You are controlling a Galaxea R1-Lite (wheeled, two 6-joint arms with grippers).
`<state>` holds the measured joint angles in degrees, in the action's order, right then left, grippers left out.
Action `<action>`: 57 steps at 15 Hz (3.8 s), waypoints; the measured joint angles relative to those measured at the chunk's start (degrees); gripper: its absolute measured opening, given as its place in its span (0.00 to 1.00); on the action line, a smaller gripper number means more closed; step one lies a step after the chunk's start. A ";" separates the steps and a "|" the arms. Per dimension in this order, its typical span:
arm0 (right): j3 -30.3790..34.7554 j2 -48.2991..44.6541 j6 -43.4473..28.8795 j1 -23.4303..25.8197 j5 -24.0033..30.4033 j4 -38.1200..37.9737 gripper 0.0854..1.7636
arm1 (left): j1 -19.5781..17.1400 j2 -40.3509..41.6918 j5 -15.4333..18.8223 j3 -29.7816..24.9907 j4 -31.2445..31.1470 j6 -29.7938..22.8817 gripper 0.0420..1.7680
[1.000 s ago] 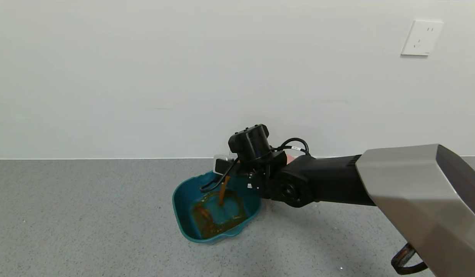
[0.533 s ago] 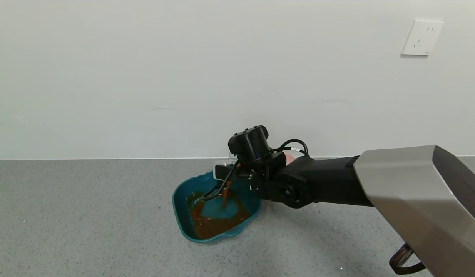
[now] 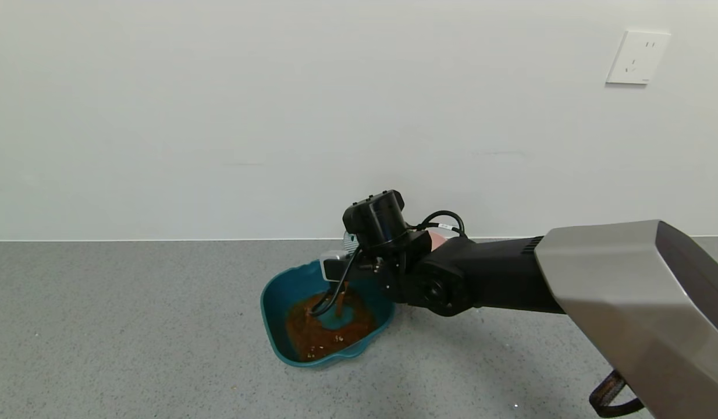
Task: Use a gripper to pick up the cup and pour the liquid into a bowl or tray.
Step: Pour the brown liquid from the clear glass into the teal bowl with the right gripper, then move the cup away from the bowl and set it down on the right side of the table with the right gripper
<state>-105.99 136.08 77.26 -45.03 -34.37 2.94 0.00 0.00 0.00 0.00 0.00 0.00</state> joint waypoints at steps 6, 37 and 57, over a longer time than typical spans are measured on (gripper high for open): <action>0.50 -0.55 7.74 -0.48 -1.46 -0.13 0.75 | 0.00 0.00 0.00 0.00 0.00 0.00 0.97; 5.83 -5.51 -11.62 -2.15 -2.67 3.07 0.75 | 0.00 0.00 0.00 0.00 0.00 0.00 0.97; 36.89 -27.51 -87.85 -1.13 0.28 12.46 0.75 | 0.00 0.00 0.00 0.00 0.00 0.00 0.97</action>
<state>-69.10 108.57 -10.58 -46.17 -34.08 15.40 0.00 0.00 0.00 0.00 0.00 0.00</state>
